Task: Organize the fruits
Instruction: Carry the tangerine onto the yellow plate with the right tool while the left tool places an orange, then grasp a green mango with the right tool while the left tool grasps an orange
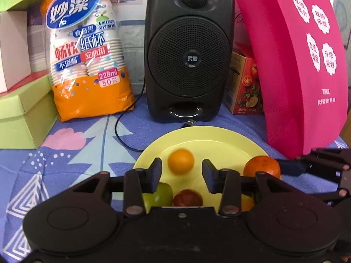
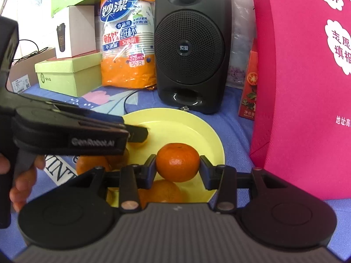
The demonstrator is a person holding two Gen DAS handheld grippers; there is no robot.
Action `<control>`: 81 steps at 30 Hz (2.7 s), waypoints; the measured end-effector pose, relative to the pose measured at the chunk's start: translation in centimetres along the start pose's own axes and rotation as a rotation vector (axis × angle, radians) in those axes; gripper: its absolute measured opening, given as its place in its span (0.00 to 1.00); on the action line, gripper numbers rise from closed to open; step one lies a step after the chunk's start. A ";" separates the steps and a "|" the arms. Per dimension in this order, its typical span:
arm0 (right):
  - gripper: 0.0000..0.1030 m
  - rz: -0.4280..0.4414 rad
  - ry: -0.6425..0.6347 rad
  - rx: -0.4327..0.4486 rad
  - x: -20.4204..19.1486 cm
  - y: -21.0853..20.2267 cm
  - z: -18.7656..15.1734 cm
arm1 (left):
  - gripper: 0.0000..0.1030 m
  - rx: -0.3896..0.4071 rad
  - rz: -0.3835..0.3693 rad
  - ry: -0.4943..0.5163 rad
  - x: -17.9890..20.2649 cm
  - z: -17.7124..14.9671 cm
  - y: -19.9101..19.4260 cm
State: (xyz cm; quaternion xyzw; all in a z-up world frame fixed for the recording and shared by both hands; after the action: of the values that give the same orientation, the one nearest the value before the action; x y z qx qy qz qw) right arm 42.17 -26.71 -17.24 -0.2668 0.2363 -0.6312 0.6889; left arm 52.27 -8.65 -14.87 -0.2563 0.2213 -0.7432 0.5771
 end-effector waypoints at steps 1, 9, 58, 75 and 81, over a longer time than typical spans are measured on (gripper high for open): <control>0.41 -0.004 -0.001 0.003 0.0 -0.1 0.1 | 0.45 0.002 0.008 0.005 -0.1 0.0 -0.3; 0.44 -0.007 0.003 0.051 -0.1 -3.3 0.6 | 0.45 0.050 0.031 0.065 -0.3 -1.2 -5.9; 0.52 0.160 -0.126 -0.045 -9.4 -12.2 -11.9 | 0.34 -0.014 0.001 0.071 1.7 -14.8 -12.8; 0.55 0.207 -0.207 -0.060 -12.8 -10.4 -10.7 | 0.34 0.006 0.057 0.011 -2.8 -15.1 -14.3; 0.56 0.197 -0.199 -0.074 -12.9 -10.6 -10.6 | 0.34 0.013 0.062 -0.015 -3.8 -15.4 -14.6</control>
State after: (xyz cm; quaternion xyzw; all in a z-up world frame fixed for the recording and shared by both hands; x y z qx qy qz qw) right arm 26.03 -15.27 -18.23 -0.3288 0.2151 -0.5220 0.7570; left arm 32.37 -0.96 -18.06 -0.2511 0.2202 -0.7244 0.6031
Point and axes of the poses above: each gripper's, at about its wrist camera, not at the fingertips, and y roughly the way its jaws point, x to its right, z to its top, the point moved 10 cm from there along y, roughly the way its jaws point, and after that the axes turned 3 degrees about -y, right-handed, at the moved point
